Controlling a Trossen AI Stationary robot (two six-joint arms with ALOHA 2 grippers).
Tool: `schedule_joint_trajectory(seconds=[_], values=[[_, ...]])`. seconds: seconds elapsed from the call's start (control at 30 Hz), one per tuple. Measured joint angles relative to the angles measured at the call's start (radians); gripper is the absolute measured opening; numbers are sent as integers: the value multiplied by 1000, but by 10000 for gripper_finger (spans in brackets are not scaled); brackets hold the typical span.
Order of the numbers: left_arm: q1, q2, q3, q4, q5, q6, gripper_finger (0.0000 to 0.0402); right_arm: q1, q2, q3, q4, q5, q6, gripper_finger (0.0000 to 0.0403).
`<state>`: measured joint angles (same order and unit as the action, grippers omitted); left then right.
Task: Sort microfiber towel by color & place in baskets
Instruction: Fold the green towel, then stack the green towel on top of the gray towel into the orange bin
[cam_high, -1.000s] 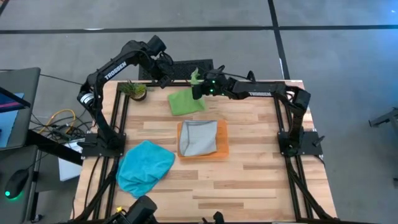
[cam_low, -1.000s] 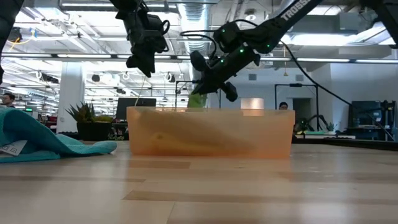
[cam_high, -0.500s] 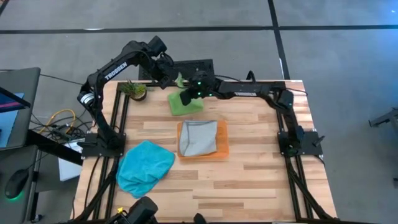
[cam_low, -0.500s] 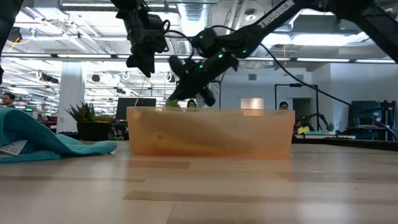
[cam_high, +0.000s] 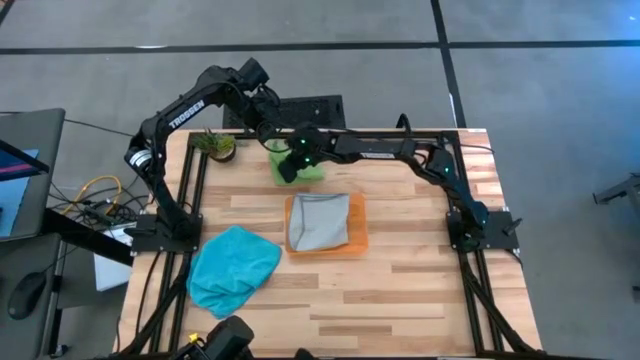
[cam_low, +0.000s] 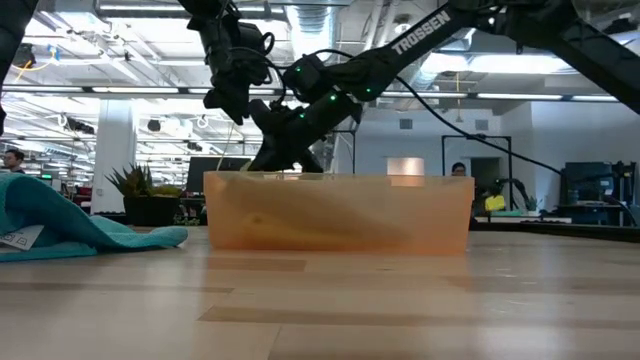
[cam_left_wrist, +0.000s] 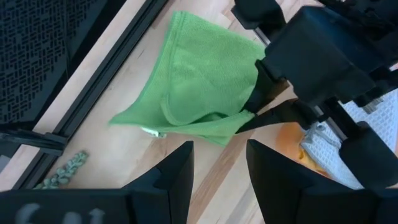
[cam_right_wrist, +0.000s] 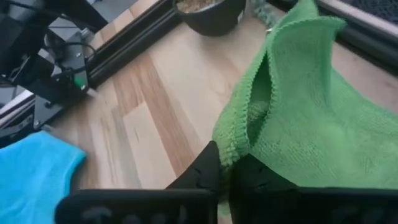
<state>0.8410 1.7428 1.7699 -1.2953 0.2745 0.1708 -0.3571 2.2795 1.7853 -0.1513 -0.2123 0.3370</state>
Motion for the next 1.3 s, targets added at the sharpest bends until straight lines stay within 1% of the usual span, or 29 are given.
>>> schedule_joint_trajectory(seconds=[0.23,0.4,0.53,0.63,0.77,0.87,0.93,1.0,1.1,1.13,1.2,1.3], values=[[0,0,0,0,-1,0,140,-10,0,1,-19,0,-7,83],[0,0,0,0,-2,0,140,-10,0,1,-64,-2,-7,145],[0,0,0,-1,-1,0,140,-27,-35,-1,-97,-71,22,191],[0,0,0,-7,-1,0,140,-62,-87,-1,-155,-104,76,211],[0,0,0,-25,-1,0,140,-120,-149,0,-281,-104,108,221],[0,0,0,-29,-1,0,140,-177,-179,0,-372,-109,128,220],[0,0,0,-29,-1,1,140,-224,-180,1,-414,-132,133,217],[0,0,0,-29,-1,5,140,-265,-170,-1,-448,-179,132,213],[0,0,0,-29,-1,6,140,-298,-124,-5,-479,-210,136,208],[0,0,0,-29,0,7,140,-300,-108,-7,-502,-219,141,207],[0,0,0,-29,0,8,140,-300,-77,-6,-495,-248,142,205],[0,0,0,-29,2,8,140,-298,-49,-4,-480,-328,142,206]])
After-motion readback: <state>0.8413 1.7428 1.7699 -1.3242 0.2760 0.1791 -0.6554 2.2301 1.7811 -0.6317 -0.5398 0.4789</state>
